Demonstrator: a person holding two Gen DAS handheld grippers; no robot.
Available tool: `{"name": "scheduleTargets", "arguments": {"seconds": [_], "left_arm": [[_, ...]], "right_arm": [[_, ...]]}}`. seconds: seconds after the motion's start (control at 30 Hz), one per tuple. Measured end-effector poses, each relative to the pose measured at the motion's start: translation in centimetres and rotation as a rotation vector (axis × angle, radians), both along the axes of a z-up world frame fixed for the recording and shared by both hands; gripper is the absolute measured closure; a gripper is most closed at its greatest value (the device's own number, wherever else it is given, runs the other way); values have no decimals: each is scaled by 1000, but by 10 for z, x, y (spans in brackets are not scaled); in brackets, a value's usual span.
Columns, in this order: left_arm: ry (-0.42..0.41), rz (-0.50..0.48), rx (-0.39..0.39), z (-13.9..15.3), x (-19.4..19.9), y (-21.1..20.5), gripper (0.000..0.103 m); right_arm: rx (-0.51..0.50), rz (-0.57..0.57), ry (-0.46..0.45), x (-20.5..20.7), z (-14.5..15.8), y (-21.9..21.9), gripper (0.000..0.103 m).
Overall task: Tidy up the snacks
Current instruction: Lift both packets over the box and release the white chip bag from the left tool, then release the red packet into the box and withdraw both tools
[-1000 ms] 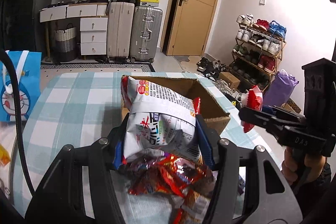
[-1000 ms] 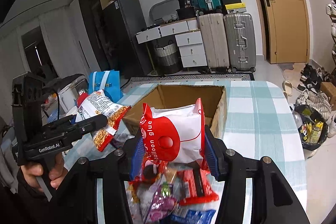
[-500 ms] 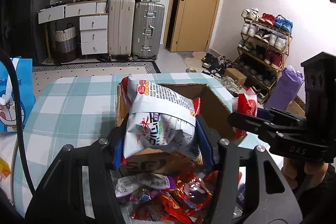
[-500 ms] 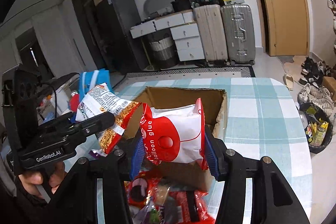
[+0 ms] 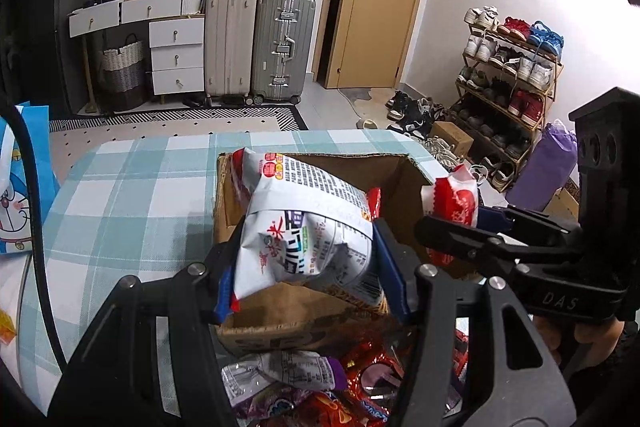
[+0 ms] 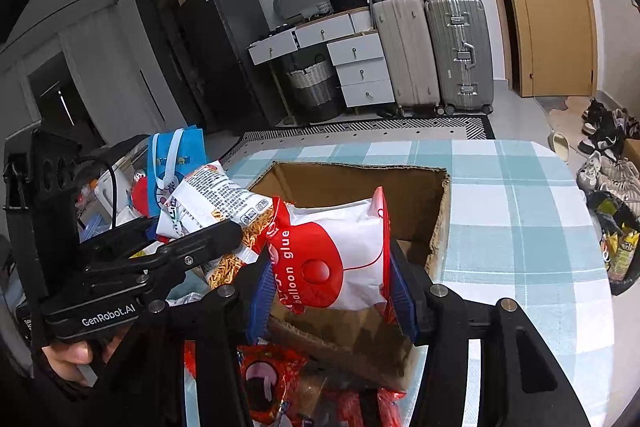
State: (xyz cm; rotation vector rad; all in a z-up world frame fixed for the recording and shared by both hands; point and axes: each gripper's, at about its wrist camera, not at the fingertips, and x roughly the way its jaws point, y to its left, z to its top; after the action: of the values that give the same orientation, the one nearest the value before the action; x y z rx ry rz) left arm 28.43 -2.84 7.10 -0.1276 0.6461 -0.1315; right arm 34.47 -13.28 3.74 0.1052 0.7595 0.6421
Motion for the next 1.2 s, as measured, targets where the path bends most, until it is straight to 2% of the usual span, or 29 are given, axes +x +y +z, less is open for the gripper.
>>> {"name": "scheduleTargets", "arguments": {"seconds": [0.2,0.33,0.53,0.57,0.6,0.67,0.7,0.8,0.9,1.07,1.2], "left_arm": [[7,-5,-6,-4,15,-4,48],[41,-16,-1,-16,29,-9,47],[46,-13,-4,-21,28,-10,47],[42,-9,-1,-20,26,-10,43],[38,-6,0,-19,23,-9,33],[30,10,5,-16,14,-6,22],[23,15,6,-15,8,-5,22],[15,7,-7,-13,-12,-1,19],[0,17,-21,-11,-37,8,15],[-24,71,-2,-14,-85,20,1],[-35,83,2,-19,-119,27,1]], "right_arm": [[-5,-2,17,7,-6,-1,51],[-9,2,27,9,-8,0,50],[13,-2,-14,2,1,-5,46],[12,0,-19,0,2,-6,44],[8,2,-25,-2,4,-6,42],[-8,-5,-37,-7,7,-6,38],[-17,-7,-42,-10,8,-7,34],[-35,-35,-88,-24,14,-12,14],[-58,-62,-132,-43,21,-20,0],[-67,-63,-148,-71,25,-34,0],[-51,-69,-171,-98,26,-46,0]]}}
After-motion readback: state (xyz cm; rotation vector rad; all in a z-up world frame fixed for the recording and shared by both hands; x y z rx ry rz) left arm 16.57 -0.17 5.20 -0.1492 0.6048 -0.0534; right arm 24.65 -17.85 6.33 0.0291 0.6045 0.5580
